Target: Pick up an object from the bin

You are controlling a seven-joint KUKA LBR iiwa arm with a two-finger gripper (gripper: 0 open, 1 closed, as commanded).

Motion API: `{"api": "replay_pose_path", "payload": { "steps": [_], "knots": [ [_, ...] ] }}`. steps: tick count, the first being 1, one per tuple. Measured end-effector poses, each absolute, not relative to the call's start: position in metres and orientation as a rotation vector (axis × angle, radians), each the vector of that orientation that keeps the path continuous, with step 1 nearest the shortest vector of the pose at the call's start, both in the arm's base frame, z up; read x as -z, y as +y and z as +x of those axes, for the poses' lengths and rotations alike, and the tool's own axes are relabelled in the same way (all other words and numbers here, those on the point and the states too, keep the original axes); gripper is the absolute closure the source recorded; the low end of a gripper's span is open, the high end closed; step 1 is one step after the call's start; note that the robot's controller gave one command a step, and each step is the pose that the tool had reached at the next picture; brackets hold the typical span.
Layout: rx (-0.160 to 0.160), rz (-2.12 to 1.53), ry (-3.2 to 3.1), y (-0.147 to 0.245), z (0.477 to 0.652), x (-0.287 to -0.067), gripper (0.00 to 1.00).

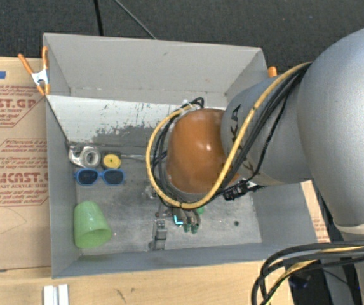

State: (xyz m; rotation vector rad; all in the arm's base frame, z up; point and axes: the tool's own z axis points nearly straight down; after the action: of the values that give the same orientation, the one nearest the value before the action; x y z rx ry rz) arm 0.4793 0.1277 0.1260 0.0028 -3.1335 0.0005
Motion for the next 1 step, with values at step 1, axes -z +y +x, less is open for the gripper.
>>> {"api": "replay_pose_path", "payload": {
  "steps": [1],
  "knots": [
    [0.003, 0.271, -3.129, 0.1856, 0.4961, -0.0935, 0.0]
  ]
}}
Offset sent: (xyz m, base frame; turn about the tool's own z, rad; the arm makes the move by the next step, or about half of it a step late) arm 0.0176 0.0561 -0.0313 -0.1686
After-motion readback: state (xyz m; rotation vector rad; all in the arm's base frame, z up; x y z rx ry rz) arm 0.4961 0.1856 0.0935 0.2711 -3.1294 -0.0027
